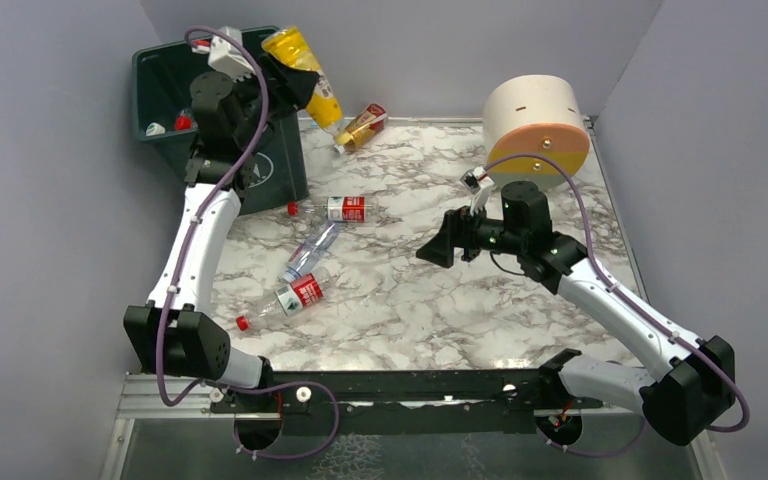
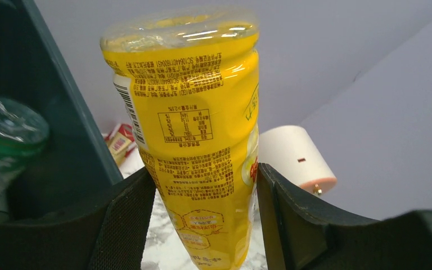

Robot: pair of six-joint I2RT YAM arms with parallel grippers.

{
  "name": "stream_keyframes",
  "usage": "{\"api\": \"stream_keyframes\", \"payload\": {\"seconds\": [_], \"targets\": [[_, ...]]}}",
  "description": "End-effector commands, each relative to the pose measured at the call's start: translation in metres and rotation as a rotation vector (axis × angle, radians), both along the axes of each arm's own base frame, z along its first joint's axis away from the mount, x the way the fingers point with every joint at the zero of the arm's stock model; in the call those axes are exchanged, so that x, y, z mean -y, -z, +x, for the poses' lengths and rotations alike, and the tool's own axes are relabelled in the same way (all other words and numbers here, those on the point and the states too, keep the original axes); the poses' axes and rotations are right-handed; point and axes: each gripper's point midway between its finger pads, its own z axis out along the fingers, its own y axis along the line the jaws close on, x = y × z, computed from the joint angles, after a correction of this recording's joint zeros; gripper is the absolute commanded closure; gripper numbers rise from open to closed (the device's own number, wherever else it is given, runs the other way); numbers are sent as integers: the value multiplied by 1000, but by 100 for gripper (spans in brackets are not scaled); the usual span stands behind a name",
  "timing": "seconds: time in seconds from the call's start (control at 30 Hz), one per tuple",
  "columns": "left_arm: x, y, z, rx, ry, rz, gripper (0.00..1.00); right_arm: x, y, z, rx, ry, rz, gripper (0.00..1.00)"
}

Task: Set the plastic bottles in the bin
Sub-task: Place the plastic bottle in the trash bin.

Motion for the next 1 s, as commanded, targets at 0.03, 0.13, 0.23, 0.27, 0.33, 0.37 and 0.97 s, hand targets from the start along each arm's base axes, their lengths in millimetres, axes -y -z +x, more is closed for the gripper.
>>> {"api": "stream_keyframes", "payload": {"seconds": [0.03,0.13,0.23,0.27,0.33,0.37,0.97], "targets": [[-38,-48,1,92,-22,4,36,-1,8,0,-9,0,-14,10],[-63,-62,3,118,-57,-6,36,-2,11,1,-15,-4,-16,10],[-88,-71,5,135,-99,-15,36,-3,13,1,-22,-8,-16,10],[-96,-72,5,139,-110,-20,36,-3,13,1,-23,-11,-15,10],[-112,-72,6,138,-134,-27,36,-4,14,1,-28,-13,-13,10],[-119,-71,7,136,-146,-30,36,-4,14,1,-29,-15,-13,10],[-201,-16,38,78,-342,-30,25,-10,24,3,-62,-32,-6,10]]}}
